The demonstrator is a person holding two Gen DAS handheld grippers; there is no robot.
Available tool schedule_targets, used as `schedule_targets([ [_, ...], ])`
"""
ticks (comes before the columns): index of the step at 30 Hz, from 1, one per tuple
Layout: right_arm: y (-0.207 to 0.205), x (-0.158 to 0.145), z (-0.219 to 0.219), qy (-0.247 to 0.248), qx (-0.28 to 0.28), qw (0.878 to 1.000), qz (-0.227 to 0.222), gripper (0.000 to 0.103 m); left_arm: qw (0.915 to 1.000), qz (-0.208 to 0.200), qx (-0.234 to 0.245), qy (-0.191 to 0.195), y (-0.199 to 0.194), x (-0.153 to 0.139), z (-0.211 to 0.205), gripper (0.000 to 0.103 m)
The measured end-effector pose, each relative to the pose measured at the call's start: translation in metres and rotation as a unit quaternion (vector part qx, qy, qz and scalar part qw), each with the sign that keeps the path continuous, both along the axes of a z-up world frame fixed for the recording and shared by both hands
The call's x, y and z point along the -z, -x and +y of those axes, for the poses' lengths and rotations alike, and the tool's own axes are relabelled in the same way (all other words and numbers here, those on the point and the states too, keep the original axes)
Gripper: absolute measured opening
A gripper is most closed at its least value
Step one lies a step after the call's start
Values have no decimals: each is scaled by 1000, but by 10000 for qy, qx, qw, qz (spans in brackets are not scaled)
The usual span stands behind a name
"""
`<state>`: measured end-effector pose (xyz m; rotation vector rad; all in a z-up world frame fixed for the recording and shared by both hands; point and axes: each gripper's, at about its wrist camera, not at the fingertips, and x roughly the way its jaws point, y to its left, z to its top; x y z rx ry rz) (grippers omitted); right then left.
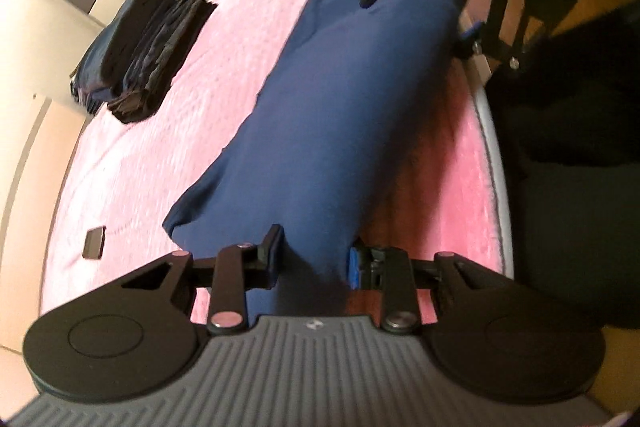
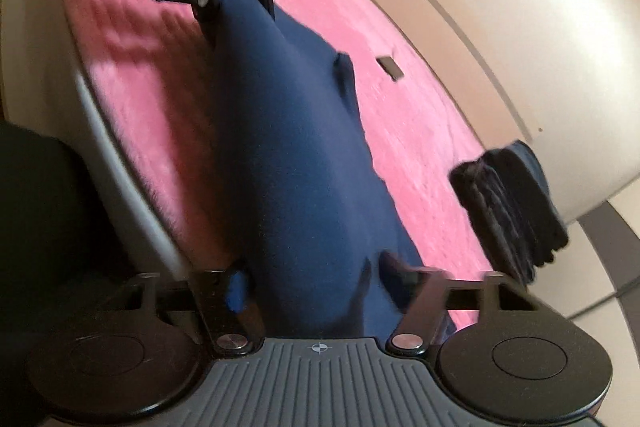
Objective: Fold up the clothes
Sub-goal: 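Lift the hem with both grippers and fold it over toward the collar, then open both grippers to release the folded shirt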
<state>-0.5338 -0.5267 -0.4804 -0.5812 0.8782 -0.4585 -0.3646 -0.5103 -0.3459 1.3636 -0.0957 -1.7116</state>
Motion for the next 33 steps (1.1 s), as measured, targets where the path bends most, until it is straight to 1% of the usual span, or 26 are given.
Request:
schedule_targets([
  [1,0,-6,-5,-51,-52,10000,-65,31,10000,19,18,0,-2,-5,-2,27],
  [2,-5,-16,-11,-31,-122,9998,-151,25,10000,39,36,0,-5,-10,-3,27],
  [4,-14,-36,-24,10,-262,9991,-322,22,10000,19,92,18,-8,-18,-7,27],
  [6,-24,-56,-36,52,-402,9980,-492,21,9995,-216,216,103,-10,-24,-12,27],
  [8,-33,-75,-48,93,-541,9963,-662,21,9985,-424,255,247,-16,-39,-25,26],
  [11,-48,-105,-66,154,-750,9928,-917,21,9977,-492,89,455,-37,-72,-41,25],
  [13,-57,-125,-79,195,-888,9899,-1087,21,9960,-580,-156,664,-52,-96,-47,24],
  [14,-62,-135,-85,216,-958,9883,-1171,21,9945,-648,-292,765,-57,-107,-45,24],
  [16,-71,-153,-94,263,-1104,9846,-1333,21,9910,-798,-531,936,-59,-120,-25,23],
  [18,-67,-146,-74,340,-1377,9805,-1362,21,9874,-939,-732,1047,-55,-126,4,23],
  [19,-64,-139,-63,340,-1523,9786,-1343,22,9868,-969,-796,1022,-49,-121,22,23],
  [20,-59,-126,-52,213,-1646,9779,-1271,22,9867,-971,-867,978,-41,-112,40,24],
  [22,-49,-95,-32,-115,-1841,9773,-1041,22,9883,-888,-1004,726,-21,-79,75,25],
  [24,-39,-60,-11,-475,-1959,9777,-598,22,9905,-702,-1151,287,-1,-36,105,26],
  [25,-33,-42,0,-600,-2024,9768,-353,22,9907,-594,-1225,44,9,-13,118,29],
  [26,-26,-27,11,-556,-2075,9765,-162,22,9902,-567,-1280,-18,18,4,130,30],
  [27,-19,-17,20,-443,-2059,9776,-77,25,9893,-619,-1314,99,26,15,141,31],
  [28,-12,-14,25,-446,-2005,9787,-47,29,9883,-671,-1349,216,34,26,152,36],
  [29,-6,-12,28,-464,-1941,9799,-32,34,9874,-568,-1450,285,38,28,160,42],
  [31,6,-23,27,-700,-1697,9828,-221,36,9834,-55,-1781,331,37,15,171,42],
  [33,16,-38,20,-963,-1437,9838,-467,36,9745,553,-2144,354,25,-3,179,42],
])
